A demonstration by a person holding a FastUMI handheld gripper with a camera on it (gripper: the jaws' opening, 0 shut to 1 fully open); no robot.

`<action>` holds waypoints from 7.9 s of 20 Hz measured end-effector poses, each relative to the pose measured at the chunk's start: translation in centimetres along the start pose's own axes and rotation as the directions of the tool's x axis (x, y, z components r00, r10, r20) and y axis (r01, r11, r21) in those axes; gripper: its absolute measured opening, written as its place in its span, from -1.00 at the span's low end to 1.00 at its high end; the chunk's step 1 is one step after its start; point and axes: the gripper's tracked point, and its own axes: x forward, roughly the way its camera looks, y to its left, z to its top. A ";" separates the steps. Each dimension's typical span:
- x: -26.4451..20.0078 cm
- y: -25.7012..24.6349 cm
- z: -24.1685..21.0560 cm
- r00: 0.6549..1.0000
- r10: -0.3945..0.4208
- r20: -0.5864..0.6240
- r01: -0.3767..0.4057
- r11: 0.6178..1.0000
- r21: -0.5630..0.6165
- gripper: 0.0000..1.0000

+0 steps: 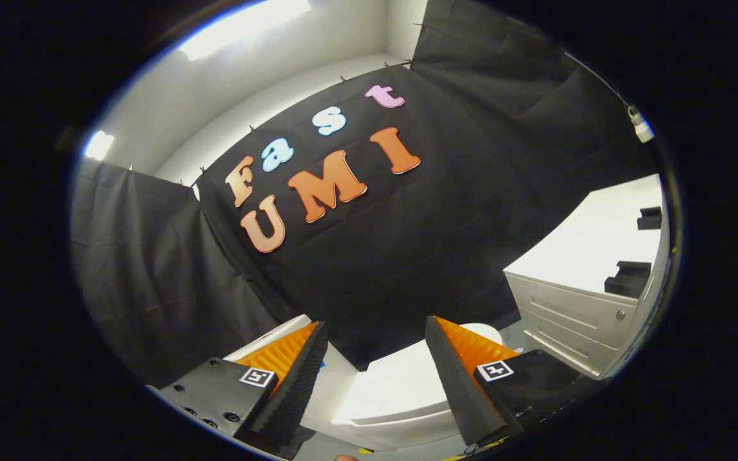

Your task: Open the toilet lid.

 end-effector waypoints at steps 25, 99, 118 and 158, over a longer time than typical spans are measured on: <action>2.3 -21.4 -24.7 0.952 -0.083 -0.294 0.240 0.797 0.555 0.93; 11.9 5.6 -14.0 0.968 -0.227 -0.105 0.236 0.969 0.078 -0.84; 13.7 15.9 -16.7 0.969 -0.222 -0.106 0.186 0.944 -0.272 -0.84; 14.9 27.8 -24.2 0.968 -0.124 -0.216 0.010 0.886 -0.464 -0.29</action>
